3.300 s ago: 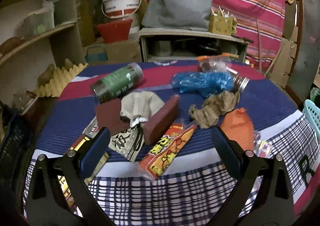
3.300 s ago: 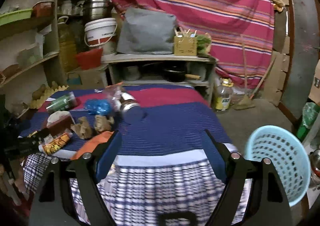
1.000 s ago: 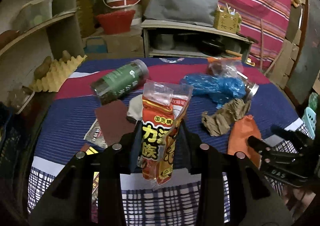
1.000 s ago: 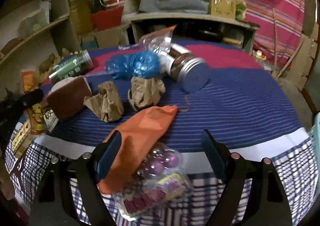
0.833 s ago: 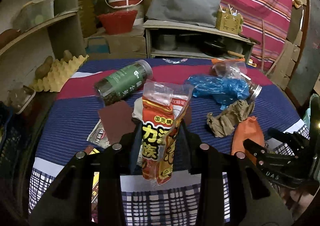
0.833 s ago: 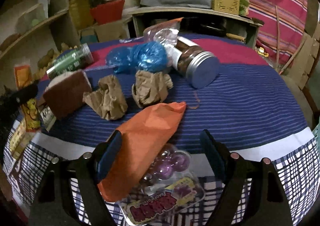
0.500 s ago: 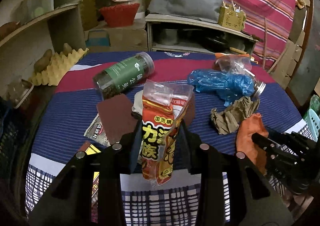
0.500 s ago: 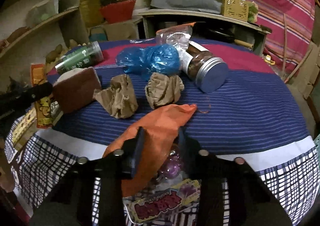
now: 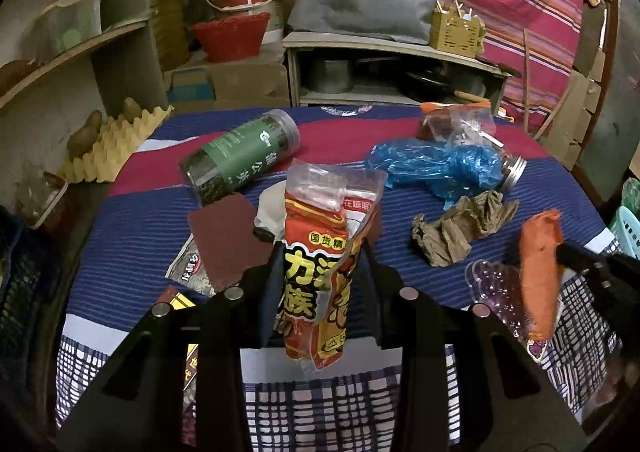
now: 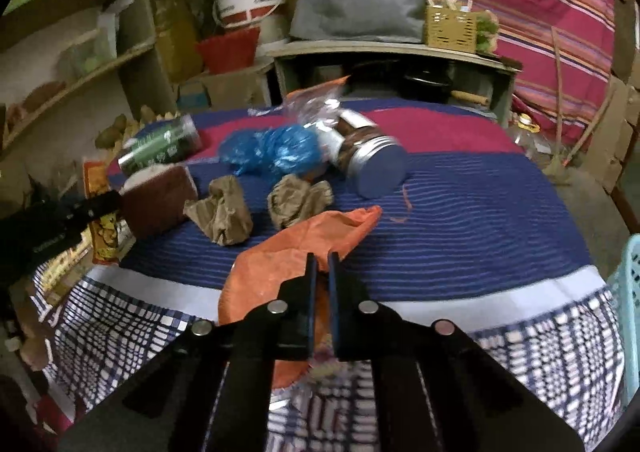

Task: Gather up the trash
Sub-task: 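Carry the orange packet and orange bag over the light-blue basket with both tools, then open the right tool and left tool to drop both items into the basket, then move both tools back over the table toward the remaining trash, then lower the left tool onto the maroon scouring pad and close on it, then grasp the crumpled brown paper with the right tool while the left tool holds the pad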

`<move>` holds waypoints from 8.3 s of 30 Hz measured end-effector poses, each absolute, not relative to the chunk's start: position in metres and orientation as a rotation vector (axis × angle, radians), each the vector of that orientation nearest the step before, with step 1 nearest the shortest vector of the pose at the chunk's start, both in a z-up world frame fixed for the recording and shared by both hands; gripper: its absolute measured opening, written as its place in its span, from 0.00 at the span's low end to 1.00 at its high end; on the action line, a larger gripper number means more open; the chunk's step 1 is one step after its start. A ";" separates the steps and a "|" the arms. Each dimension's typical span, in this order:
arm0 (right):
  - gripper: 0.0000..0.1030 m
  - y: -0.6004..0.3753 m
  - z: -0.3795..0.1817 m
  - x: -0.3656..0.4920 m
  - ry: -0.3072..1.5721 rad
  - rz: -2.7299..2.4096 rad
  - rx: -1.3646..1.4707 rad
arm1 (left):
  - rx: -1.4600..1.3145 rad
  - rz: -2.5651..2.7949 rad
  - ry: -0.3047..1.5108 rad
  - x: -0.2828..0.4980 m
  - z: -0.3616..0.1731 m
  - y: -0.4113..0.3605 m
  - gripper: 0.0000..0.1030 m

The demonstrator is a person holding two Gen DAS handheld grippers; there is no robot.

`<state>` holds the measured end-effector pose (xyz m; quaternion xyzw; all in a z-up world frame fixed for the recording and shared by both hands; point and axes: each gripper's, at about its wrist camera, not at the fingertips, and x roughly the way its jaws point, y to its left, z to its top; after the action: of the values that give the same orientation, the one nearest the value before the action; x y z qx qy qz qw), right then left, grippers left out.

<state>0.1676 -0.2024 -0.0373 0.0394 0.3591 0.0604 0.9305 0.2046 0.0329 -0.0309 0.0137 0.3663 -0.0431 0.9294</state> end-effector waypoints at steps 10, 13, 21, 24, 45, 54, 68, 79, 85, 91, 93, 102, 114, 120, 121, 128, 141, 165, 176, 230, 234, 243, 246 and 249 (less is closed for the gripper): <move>0.05 -0.265 0.006 0.123 0.632 0.046 0.104 | 0.091 -0.196 0.707 0.177 -0.016 -0.021 0.34; 0.05 -0.288 0.018 0.105 0.595 0.017 0.124 | 0.098 -0.235 0.679 0.165 -0.008 -0.046 0.34; 0.05 -0.362 0.033 0.055 0.521 -0.116 0.139 | 0.098 -0.327 0.641 0.150 0.007 -0.114 0.34; 0.05 -0.386 0.034 0.040 0.505 -0.180 0.110 | 0.126 -0.362 0.626 0.145 0.006 -0.144 0.34; 0.05 -0.521 0.004 -0.002 0.498 -0.386 0.223 | 0.226 -0.616 0.595 0.111 -0.005 -0.357 0.34; 0.05 -0.557 -0.001 -0.007 0.500 -0.424 0.253 | 0.262 -0.669 0.578 0.108 -0.008 -0.417 0.34; 0.05 -0.571 -0.006 0.005 0.506 -0.406 0.268 | 0.220 -0.735 0.586 0.117 -0.010 -0.445 0.45; 0.05 -0.562 -0.010 0.016 0.524 -0.379 0.262 | 0.193 -0.624 0.540 0.127 0.010 -0.404 0.76; 0.09 -0.550 -0.015 0.035 0.552 -0.388 0.225 | 0.181 -0.547 0.521 0.127 0.017 -0.368 0.87; 0.55 -0.548 -0.031 0.046 0.611 -0.424 0.231 | 0.157 -0.471 0.508 0.127 0.023 -0.325 0.91; 0.54 -0.547 -0.036 0.047 0.629 -0.425 0.240 | 0.146 -0.446 0.508 0.130 0.024 -0.308 0.91; 0.74 -0.508 -0.003 0.032 0.525 -0.388 0.202 | 0.130 -0.317 0.494 0.136 0.029 -0.231 0.92; 0.76 -0.401 0.026 0.048 0.495 -0.172 0.137 | 0.145 -0.144 0.488 0.133 0.036 -0.116 0.94; 0.76 -0.353 0.028 0.074 0.515 -0.123 0.124 | 0.132 -0.098 0.498 0.147 0.034 -0.074 0.95; 0.76 -0.345 0.028 0.076 0.520 -0.115 0.120 | 0.127 -0.095 0.505 0.150 0.032 -0.069 0.94; 0.76 -0.295 0.028 0.109 0.540 -0.067 0.072 | 0.090 -0.059 0.556 0.173 0.016 -0.031 0.94; 0.76 -0.244 0.000 0.185 0.597 -0.032 0.040 | 0.050 0.008 0.660 0.208 -0.017 0.030 0.94; 0.76 -0.259 -0.036 0.203 0.697 -0.038 0.053 | 0.032 -0.099 0.748 0.251 -0.057 0.027 0.62; 0.76 -0.244 -0.040 0.203 0.713 -0.014 0.007 | 0.081 -0.156 0.745 0.233 -0.051 0.016 0.46; 0.76 -0.255 -0.043 0.203 0.732 -0.001 0.052 | 0.111 -0.156 0.819 0.230 -0.065 0.004 0.38; 0.76 -0.254 -0.044 0.203 0.731 -0.003 0.054 | 0.130 -0.158 0.822 0.231 -0.066 0.002 0.17; 0.76 -0.257 -0.043 0.203 0.732 -0.001 0.055 | 0.023 -0.192 0.782 0.225 -0.042 0.013 0.12; 0.76 -0.257 -0.041 0.203 0.732 0.000 0.053 | 0.024 -0.199 0.766 0.221 -0.035 0.012 0.12; 0.76 -0.257 -0.042 0.203 0.731 0.000 0.054 | 0.029 -0.195 0.740 0.217 -0.027 0.012 0.12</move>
<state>0.2032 -0.2567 -0.0416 0.0262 0.3575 0.0001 0.9336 0.2168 0.0125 -0.0267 0.0141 0.3611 -0.0950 0.9276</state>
